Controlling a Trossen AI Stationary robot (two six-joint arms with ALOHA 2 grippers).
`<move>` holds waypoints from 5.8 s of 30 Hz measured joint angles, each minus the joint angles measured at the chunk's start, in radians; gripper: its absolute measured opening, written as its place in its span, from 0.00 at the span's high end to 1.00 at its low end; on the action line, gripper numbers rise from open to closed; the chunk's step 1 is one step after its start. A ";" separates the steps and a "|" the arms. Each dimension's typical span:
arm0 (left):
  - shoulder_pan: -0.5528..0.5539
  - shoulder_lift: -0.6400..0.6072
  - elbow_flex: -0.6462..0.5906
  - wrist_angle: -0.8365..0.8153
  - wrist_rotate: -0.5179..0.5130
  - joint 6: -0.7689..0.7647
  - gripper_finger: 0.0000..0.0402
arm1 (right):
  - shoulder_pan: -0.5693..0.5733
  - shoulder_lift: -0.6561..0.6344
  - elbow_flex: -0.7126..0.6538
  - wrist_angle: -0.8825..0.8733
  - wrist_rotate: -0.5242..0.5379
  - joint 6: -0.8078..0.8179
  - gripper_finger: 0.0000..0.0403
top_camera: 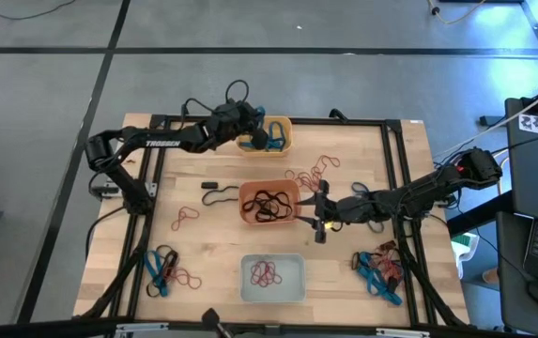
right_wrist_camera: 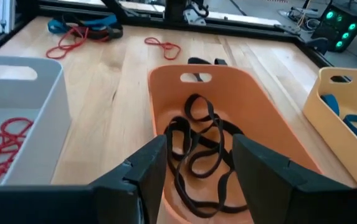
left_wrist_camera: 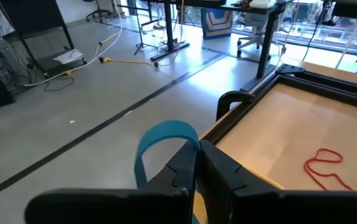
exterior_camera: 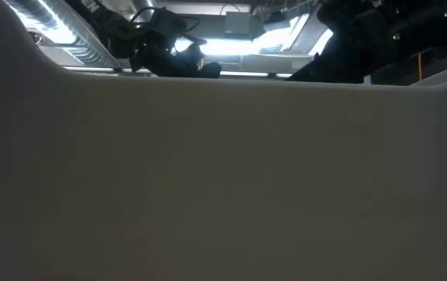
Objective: Sort rubber bands into baskets
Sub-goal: Put the blue rubber band in the yellow bin, then put the black rubber band in the orange bin
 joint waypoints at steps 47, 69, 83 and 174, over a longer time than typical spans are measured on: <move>-0.550 -0.406 -0.009 -1.186 -0.046 -0.472 0.57 | 0.000 0.000 0.000 0.008 -0.045 0.045 0.55; -0.588 -0.180 -0.009 -1.223 -0.079 -0.412 0.65 | 0.000 0.059 -0.001 0.003 -0.045 0.047 0.55; -0.551 -0.172 -0.191 -1.021 0.011 -0.394 0.68 | 0.000 0.059 -0.001 0.009 -0.045 0.046 0.55; -0.635 -0.037 0.270 -0.827 -0.218 -0.168 0.96 | 0.000 0.058 0.000 0.009 -0.045 0.046 0.55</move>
